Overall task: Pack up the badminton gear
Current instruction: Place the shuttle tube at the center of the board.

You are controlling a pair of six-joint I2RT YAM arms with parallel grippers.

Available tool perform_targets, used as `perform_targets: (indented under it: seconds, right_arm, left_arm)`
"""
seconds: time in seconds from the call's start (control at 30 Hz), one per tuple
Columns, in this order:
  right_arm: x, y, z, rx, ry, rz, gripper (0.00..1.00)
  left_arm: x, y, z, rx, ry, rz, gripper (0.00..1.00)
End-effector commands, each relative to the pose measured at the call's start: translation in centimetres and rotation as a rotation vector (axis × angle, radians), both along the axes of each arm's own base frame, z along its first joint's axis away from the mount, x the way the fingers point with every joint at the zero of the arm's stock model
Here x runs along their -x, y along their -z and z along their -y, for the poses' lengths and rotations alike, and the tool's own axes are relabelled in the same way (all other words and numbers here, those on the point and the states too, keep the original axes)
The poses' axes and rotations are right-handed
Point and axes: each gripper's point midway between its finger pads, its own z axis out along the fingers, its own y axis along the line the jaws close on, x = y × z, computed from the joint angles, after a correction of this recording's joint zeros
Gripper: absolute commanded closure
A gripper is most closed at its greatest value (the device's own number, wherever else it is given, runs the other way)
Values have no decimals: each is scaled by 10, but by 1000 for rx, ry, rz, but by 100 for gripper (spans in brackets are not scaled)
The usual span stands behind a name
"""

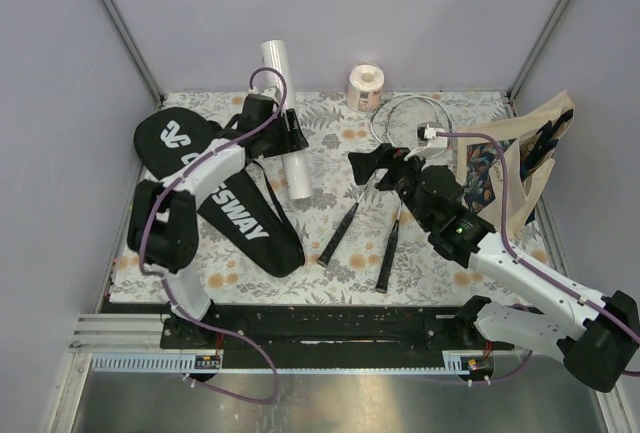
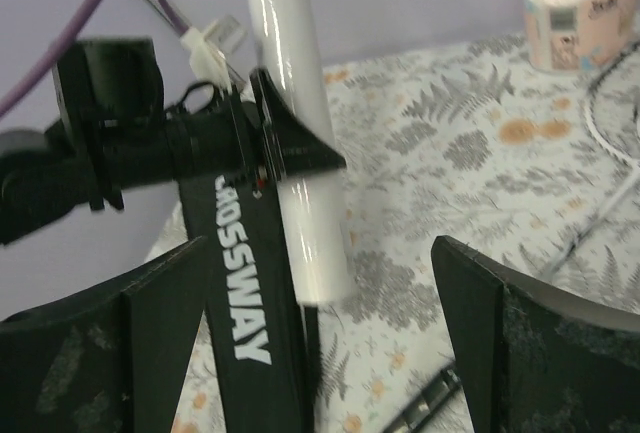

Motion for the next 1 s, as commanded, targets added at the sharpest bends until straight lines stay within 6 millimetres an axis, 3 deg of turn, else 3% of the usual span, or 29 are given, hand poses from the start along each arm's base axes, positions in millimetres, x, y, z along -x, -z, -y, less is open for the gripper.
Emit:
perform_targets:
  seconds: [0.0, 0.13, 0.2, 0.4, 0.6, 0.63, 0.8, 0.97]
  right_arm:
    - [2, 33, 18, 111, 61, -117, 0]
    - [3, 52, 30, 169, 102, -160, 1]
    - [3, 57, 36, 160, 132, -175, 1]
    - [10, 67, 51, 174, 174, -208, 0]
    - [18, 75, 63, 194, 193, -236, 0]
    - [21, 79, 63, 192, 190, -251, 1]
    - [39, 99, 67, 172, 161, -332, 0]
    - [56, 102, 63, 124, 78, -330, 2]
  left_arm:
    - [-64, 9, -25, 12, -167, -37, 40]
    - [-95, 28, -35, 24, -215, -73, 38]
    - [-106, 40, -40, 25, -247, -96, 31]
    - [-107, 50, -41, 42, -265, -153, 12]
    - [-81, 29, -52, 56, -327, -167, 1]
    - [-71, 32, -59, 36, -348, -177, 1]
    - [-29, 10, -111, -116, -508, -131, 1]
    - [6, 35, -127, -156, -484, -190, 3]
